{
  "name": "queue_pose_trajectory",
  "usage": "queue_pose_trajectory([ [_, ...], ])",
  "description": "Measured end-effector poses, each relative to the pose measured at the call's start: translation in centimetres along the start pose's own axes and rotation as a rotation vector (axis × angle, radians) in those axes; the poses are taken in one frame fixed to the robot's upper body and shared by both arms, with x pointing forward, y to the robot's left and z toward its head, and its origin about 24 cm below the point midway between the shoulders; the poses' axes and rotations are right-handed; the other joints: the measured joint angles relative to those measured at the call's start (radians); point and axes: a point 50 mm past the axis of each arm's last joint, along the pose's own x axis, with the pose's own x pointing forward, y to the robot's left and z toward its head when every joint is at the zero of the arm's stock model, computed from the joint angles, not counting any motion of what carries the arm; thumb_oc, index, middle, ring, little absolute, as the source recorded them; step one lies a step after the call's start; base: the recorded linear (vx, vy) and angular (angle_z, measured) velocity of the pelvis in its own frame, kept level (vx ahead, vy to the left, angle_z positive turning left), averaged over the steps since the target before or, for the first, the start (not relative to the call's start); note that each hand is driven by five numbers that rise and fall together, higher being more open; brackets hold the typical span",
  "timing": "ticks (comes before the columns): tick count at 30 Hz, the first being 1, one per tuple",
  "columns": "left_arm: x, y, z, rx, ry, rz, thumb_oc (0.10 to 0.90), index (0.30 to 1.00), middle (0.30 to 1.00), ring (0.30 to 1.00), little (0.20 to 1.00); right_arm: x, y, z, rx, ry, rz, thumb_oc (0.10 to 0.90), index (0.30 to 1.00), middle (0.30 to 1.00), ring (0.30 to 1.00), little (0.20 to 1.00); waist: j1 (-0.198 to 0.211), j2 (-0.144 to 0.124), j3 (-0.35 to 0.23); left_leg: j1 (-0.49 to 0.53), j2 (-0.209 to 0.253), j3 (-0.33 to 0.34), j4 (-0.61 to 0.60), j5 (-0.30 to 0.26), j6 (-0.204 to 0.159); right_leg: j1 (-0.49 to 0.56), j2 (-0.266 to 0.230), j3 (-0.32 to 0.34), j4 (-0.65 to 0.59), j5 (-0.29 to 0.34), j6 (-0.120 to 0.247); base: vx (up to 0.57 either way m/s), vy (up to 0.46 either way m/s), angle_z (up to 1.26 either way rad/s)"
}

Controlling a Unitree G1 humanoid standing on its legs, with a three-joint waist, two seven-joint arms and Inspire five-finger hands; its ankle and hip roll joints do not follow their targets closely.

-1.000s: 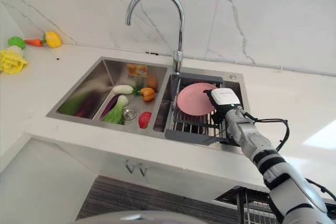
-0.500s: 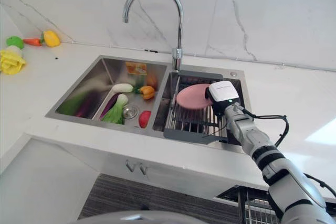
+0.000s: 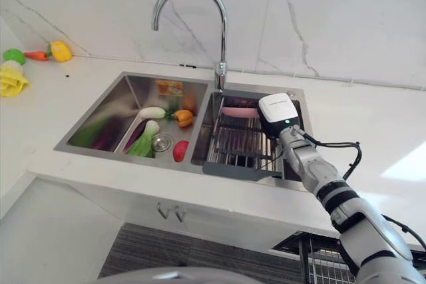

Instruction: Place the dishes in the dishwasher.

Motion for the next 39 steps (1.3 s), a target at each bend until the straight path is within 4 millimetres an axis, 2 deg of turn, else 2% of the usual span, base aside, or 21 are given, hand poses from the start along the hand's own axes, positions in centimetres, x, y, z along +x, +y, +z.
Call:
queue_pose_trajectory([
  [3,0.0,0.0,-0.1,-0.002,0.009,0.009,0.8,0.9,0.9,0.9,0.9,0.3,-1.4,0.9,0.03,-0.041,-0.06,0.4,0.3,0.3,0.3,0.3,-0.015,0.0,0.0,0.001,0.0,0.001,0.0,0.001,0.0,0.0,0.0,0.001,0.001,0.0,0.0,-0.02,0.011,0.0],
  [7,0.0,0.3,0.0,-0.02,0.011,0.031,0.8,0.9,0.9,0.9,0.9,-0.1,-4.7,3.0,0.135,-0.146,-0.236,0.4,0.3,0.3,0.3,0.3,-0.018,-0.001,-0.001,0.007,0.0,0.004,0.0,0.0,0.0,0.004,0.001,0.005,0.002,0.0,0.0,-0.02,0.028,-0.01],
  [11,0.1,0.6,-0.1,-0.052,0.035,0.045,0.8,0.9,0.9,0.9,0.9,-1.5,-7.2,3.3,0.187,-0.171,-0.388,0.4,0.3,0.3,0.3,0.3,-0.019,-0.013,-0.003,0.012,-0.003,0.012,0.0,-0.002,0.001,0.005,-0.001,0.014,0.003,0.001,0.001,-0.03,0.066,-0.04],
  [13,0.1,0.6,-0.3,-0.05,0.047,0.051,0.8,0.9,0.9,0.9,0.9,-2.4,-8.1,2.5,0.199,-0.133,-0.463,0.4,0.3,0.3,0.3,0.3,-0.025,-0.022,-0.005,0.018,-0.004,0.026,-0.004,-0.005,0.004,0.005,-0.004,0.023,0.003,0.002,0.002,-0.03,0.13,-0.17],
  [17,0.0,0.5,-0.6,-0.046,0.068,0.05,0.8,0.9,0.9,0.9,0.9,-5.9,-10.3,-1.4,0.171,0.043,-0.637,0.4,0.3,0.3,0.3,0.3,-0.05,-0.028,-0.001,0.033,-0.009,0.057,-0.005,-0.012,0.012,0.001,-0.013,0.055,0.015,0.005,0.008,-0.04,0.147,-0.24],
  [18,0.1,0.6,-0.3,-0.046,0.064,0.052,0.8,0.9,0.9,0.9,0.9,-6.6,-10.7,-2.2,0.152,0.082,-0.666,0.4,0.3,0.3,0.3,0.3,-0.074,-0.03,-0.001,0.039,-0.012,0.065,-0.005,-0.015,0.012,-0.004,-0.013,0.068,0.015,0.007,0.011,-0.1,0.154,-0.21],
  [19,0.2,0.8,0.3,-0.048,0.047,0.057,0.8,0.9,0.9,0.9,0.9,-8.8,-11.3,-3.7,0.112,0.162,-0.713,0.4,0.3,0.3,0.3,0.3,-0.087,-0.029,-0.001,0.033,-0.017,0.07,-0.005,-0.016,0.014,-0.02,-0.019,0.072,0.027,0.008,0.013,-0.09,0.118,-0.17],
  [22,0.3,0.7,1.1,-0.05,0.029,0.054,0.8,0.9,0.9,0.9,0.9,-10.7,-12.4,-5.4,0.053,0.259,-0.806,0.4,0.3,0.3,0.3,0.3,-0.146,-0.024,0.024,0.026,-0.028,0.13,0.0,-0.016,0.025,-0.089,-0.03,0.128,0.076,0.011,0.022,-0.26,0.21,-0.71],
  [23,0.4,0.7,1.8,-0.048,0.009,0.054,0.8,0.9,0.9,0.9,0.9,-11.4,-12.5,-6.1,0.03,0.298,-0.827,0.4,0.3,0.3,0.3,0.3,-0.175,-0.021,0.036,0.013,-0.034,0.189,0.001,-0.013,0.035,-0.139,-0.026,0.156,0.084,0.05,0.054,-0.18,0.084,-1.14],
  [24,0.3,0.6,1.9,-0.055,0.003,0.053,0.8,0.9,0.9,0.9,0.9,-11.4,-12.5,-6.3,0.026,0.312,-0.833,0.4,0.3,0.3,0.3,0.3,-0.166,-0.008,0.041,0.012,-0.014,0.235,0.001,-0.013,0.042,-0.163,-0.038,0.136,0.078,0.042,0.1,-0.1,0.014,-1.76],
  [25,0.4,1.2,2.3,-0.057,-0.016,0.071,0.8,0.9,0.9,0.9,0.9,-11.5,-12.1,-6.6,0.022,0.333,-0.831,0.4,0.3,0.3,0.3,0.3,-0.155,-0.018,0.055,0.011,-0.016,0.322,0.001,-0.018,0.05,-0.202,-0.069,0.064,0.083,0.028,0.122,-0.04,0.025,-1.81],
  [26,0.6,1.8,2.8,-0.06,-0.022,0.086,0.8,0.9,0.9,0.9,0.9,-12.0,-11.4,-6.9,0.016,0.362,-0.803,0.4,0.3,0.3,0.3,0.3,-0.161,-0.016,0.069,0.01,-0.015,0.367,0.001,-0.018,0.051,-0.211,-0.104,-0.013,0.08,0.029,0.123,-0.11,0.015,-1.84],
  [27,0.7,2.6,3.1,-0.074,-0.031,0.108,0.8,0.9,0.9,0.9,0.9,-12.6,-10.7,-7.2,0.007,0.391,-0.768,0.4,0.3,0.3,0.3,0.3,-0.171,-0.017,0.073,0.015,-0.007,0.407,-0.001,-0.023,0.054,-0.21,-0.138,-0.05,0.079,0.035,0.131,-0.11,0.009,-1.36],
  [29,0.7,3.3,3.5,-0.093,-0.05,0.132,0.8,0.9,0.9,0.9,0.9,-13.8,-9.4,-7.9,-0.016,0.453,-0.71,0.4,0.3,0.3,0.3,0.3,-0.174,-0.009,0.076,0.021,0.013,0.47,0.001,-0.023,0.052,-0.207,-0.2,-0.087,0.105,0.035,0.138,-0.18,-0.011,-1.07],
  [31,0.8,4.2,3.9,-0.093,-0.057,0.159,0.8,0.9,0.9,0.9,0.9,-15.4,-8.3,-8.7,-0.055,0.513,-0.655,0.4,0.3,0.3,0.3,0.3,-0.18,-0.025,0.082,0.031,0.021,0.483,0.002,-0.008,0.011,-0.168,-0.228,-0.091,0.151,0.057,0.128,-0.12,-0.007,-0.54],
  [32,0.9,4.9,4.0,-0.095,-0.057,0.177,0.8,0.9,0.9,0.9,0.9,-16.4,-7.6,-9.0,-0.087,0.541,-0.607,0.4,0.3,0.3,0.3,0.3,-0.18,-0.041,0.085,0.039,0.018,0.485,0.005,-0.005,-0.001,-0.155,-0.221,-0.076,0.173,0.049,0.085,-0.1,-0.053,-0.5],
  [33,0.8,4.4,4.1,-0.113,-0.061,0.168,0.8,0.9,0.9,0.9,0.9,-16.9,-6.7,-9.5,-0.119,0.562,-0.536,0.4,0.3,0.3,0.3,0.3,-0.174,-0.032,0.092,0.041,0.042,0.466,0.007,-0.008,0.002,-0.164,-0.182,-0.048,0.175,0.034,0.067,-0.08,-0.117,-0.63],
  [34,0.8,3.3,4.2,-0.114,-0.063,0.133,0.8,0.9,0.9,0.9,0.9,-17.3,-6.2,-10.0,-0.135,0.595,-0.498,0.4,0.3,0.3,0.3,0.3,-0.17,-0.019,0.087,0.032,0.039,0.416,0.003,-0.026,0.027,-0.16,-0.154,-0.001,0.138,0.036,0.057,-0.1,-0.198,-0.94],
  [35,0.7,2.2,4.5,-0.122,-0.071,0.096,0.8,0.9,0.9,0.9,0.9,-17.6,-5.9,-10.5,-0.144,0.628,-0.472,0.4,0.3,0.3,0.3,0.3,-0.164,-0.006,0.087,0.033,0.042,0.398,-0.003,-0.028,0.026,-0.169,-0.134,0.028,0.117,0.046,0.045,-0.04,-0.152,-0.8],
  [37,0.5,1.0,4.8,-0.128,-0.078,0.07,0.8,0.9,0.9,0.9,0.9,-18.1,-5.4,-10.9,-0.157,0.667,-0.44,0.4,0.3,0.3,0.3,0.3,-0.178,0.008,0.083,0.04,0.065,0.415,0.003,-0.022,-0.007,-0.171,-0.095,0.05,0.079,0.062,0.038,-0.02,-0.134,-0.67],
  [39,0.5,1.4,4.1,-0.13,-0.06,0.075,0.8,0.9,0.9,0.9,0.9,-18.2,-5.3,-11.0,-0.167,0.677,-0.43,0.4,0.3,0.3,0.3,0.3,-0.19,0.012,0.078,0.046,0.081,0.445,0.016,-0.024,-0.022,-0.168,-0.072,0.077,0.046,0.078,0.032,0.0,-0.147,-0.54],
])
